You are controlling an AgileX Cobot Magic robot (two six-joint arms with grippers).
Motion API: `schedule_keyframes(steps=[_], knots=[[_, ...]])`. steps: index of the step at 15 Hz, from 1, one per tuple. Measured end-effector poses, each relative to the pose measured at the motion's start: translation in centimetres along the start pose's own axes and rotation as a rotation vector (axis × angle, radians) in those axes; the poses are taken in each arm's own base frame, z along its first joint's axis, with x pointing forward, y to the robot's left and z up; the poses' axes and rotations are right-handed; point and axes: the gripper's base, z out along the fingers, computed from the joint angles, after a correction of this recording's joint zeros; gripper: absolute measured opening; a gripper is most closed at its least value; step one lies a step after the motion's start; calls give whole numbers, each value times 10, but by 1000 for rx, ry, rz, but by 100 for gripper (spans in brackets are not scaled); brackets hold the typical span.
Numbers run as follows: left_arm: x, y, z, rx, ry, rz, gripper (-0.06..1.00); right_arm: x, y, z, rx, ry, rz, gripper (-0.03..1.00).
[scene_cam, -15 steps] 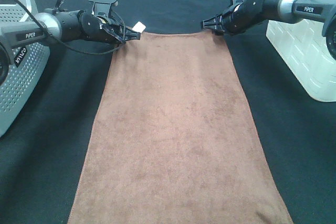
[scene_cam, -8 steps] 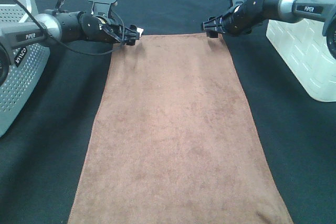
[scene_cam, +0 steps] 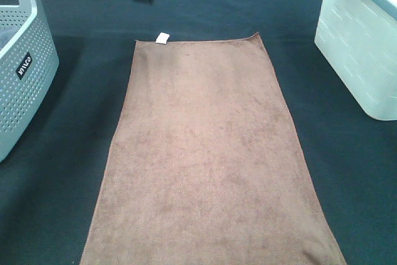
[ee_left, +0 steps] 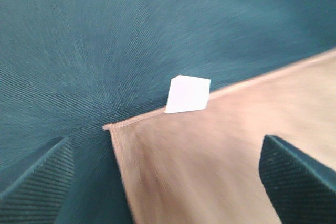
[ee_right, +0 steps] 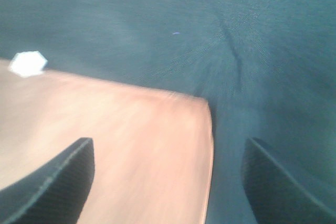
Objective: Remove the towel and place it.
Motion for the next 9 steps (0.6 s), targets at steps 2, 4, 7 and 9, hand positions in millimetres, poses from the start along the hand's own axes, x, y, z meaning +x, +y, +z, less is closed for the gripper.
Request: schedule_keyframes(steps=[2, 4, 7, 9], knots=[[-20, 35, -55, -91, 16, -84, 89, -12, -20, -57, 27, -27, 70, 71], [-25, 81, -105, -188, 45, -183, 89, -16, -39, -101, 76, -54, 92, 71], [-21, 95, -146, -216, 154, -224, 89, -12, -34, -142, 87, -8, 82, 71], [-17, 88, -169, -203, 212, -215, 89, -4, -30, -159, 79, 74, 76, 71]])
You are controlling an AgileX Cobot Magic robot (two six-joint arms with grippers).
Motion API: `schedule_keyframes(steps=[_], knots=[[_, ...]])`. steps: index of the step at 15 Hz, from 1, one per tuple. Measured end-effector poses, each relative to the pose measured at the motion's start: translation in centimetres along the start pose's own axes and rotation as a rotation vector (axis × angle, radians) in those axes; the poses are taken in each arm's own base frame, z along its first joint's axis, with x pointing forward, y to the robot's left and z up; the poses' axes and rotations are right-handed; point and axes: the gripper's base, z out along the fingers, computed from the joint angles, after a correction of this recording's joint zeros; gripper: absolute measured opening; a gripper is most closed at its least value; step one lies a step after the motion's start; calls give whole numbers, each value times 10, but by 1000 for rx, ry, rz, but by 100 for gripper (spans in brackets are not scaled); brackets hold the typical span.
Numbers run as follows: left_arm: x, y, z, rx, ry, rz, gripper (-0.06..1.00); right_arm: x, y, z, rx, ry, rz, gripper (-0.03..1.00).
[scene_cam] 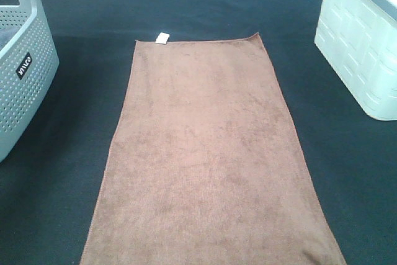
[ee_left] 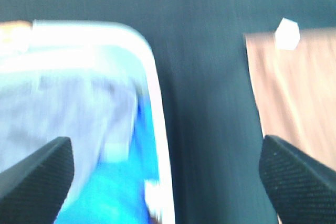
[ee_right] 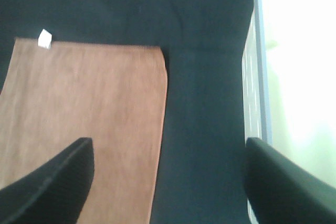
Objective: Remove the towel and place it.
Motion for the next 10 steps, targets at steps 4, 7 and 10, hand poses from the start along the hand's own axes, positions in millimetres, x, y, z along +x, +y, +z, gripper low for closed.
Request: schedule_keyframes(steps=[4, 7, 10], knots=[[59, -1, -48, 1, 42, 5, 89, 44, 6, -55, 5, 30, -1, 71], [143, -2, -119, 0, -68, -29, 89, 132, 12, -110, 6, 27, 7, 71], [215, -1, -170, -34, -160, -13, 89, 222, 17, -140, -2, 15, 13, 71]])
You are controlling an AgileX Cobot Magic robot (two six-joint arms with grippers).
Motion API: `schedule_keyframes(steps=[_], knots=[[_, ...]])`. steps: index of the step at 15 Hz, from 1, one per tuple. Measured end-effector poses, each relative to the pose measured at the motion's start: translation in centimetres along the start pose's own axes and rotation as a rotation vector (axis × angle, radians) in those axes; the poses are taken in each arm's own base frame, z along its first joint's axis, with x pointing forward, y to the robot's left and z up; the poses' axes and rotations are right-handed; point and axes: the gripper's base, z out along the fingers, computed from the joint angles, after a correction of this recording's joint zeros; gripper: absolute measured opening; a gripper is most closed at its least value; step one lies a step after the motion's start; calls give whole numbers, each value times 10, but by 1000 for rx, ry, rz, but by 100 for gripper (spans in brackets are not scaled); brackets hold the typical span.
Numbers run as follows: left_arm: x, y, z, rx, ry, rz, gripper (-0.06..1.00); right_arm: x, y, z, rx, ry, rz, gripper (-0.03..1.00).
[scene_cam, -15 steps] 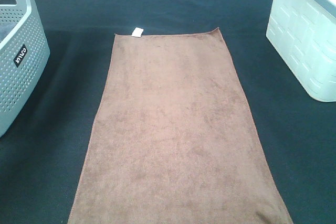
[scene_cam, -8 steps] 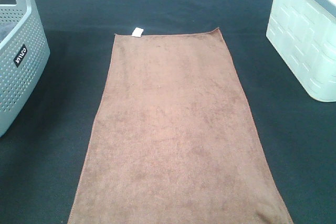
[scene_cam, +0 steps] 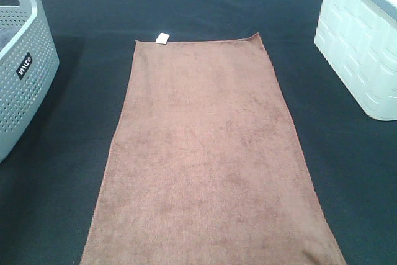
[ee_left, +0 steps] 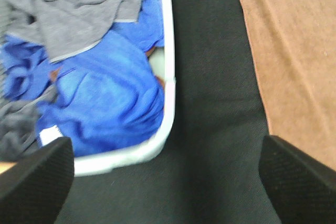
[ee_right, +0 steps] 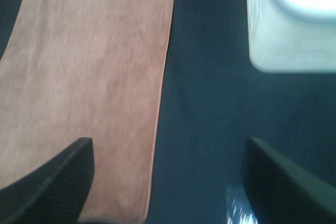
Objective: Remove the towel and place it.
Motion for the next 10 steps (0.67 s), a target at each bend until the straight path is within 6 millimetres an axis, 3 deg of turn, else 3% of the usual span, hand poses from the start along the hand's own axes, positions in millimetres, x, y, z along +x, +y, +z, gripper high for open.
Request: schedule_keyframes(steps=[3, 6, 9, 10], knots=[[50, 6, -52, -47, -125, -35, 89, 90, 4, -17, -25, -93, 4, 71], [100, 7, -90, -51, -235, -59, 89, 158, 6, -33, -32, -254, -13, 71], [137, 9, -103, -72, -263, -20, 89, 182, 5, -45, -14, -361, -30, 71], [137, 9, -103, -72, -263, -20, 89, 182, 5, -45, -14, -361, -30, 71]])
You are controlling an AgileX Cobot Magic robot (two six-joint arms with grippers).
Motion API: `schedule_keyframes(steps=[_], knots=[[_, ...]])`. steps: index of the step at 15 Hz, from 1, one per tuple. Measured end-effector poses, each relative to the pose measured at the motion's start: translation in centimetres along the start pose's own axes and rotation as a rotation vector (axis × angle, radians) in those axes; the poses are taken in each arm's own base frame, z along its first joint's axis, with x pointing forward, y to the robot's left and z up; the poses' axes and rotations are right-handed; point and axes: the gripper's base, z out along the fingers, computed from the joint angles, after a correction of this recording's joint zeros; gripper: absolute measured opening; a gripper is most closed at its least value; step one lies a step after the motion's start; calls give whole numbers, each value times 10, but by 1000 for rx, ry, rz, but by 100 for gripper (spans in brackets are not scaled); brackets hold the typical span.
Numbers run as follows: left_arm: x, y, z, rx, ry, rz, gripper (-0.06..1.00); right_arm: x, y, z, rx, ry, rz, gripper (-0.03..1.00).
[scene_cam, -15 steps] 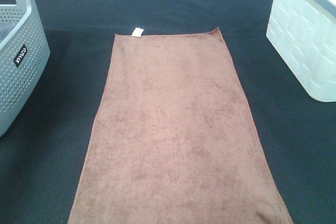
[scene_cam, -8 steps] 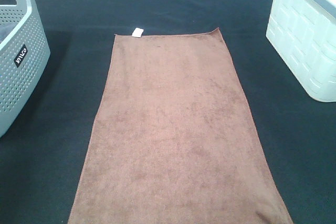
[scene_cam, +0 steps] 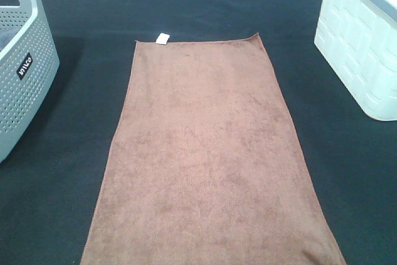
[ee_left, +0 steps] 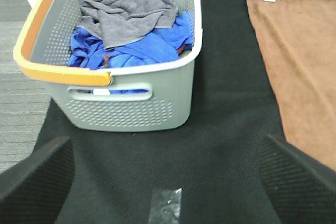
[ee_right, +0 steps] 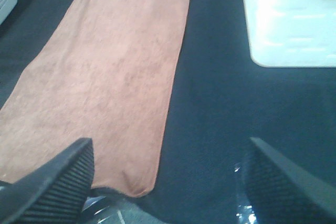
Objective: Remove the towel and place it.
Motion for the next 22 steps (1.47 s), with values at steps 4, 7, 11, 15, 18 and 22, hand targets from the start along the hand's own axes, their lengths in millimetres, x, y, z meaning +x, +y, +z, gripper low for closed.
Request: schedule_keyframes(steps=[4, 7, 11, 15, 18, 22], knots=[[38, 2, -10, -13, -82, 6, 89, 7, -2, -4, 27, -33, -15, 71], [57, -2, -1, 24, -36, -11, 89, 21, -3, -1, 28, -50, -40, 71], [70, -13, 27, 112, -8, -47, 89, 35, -8, 35, 30, 26, -73, 71], [69, -14, 28, 117, -23, -47, 89, 33, -9, 44, 41, -26, -76, 71], [69, -14, 28, 117, -23, -47, 89, 33, -10, 44, 42, -24, -76, 71], [69, -14, 28, 117, -23, -47, 89, 33, -10, 44, 43, -25, -76, 71]])
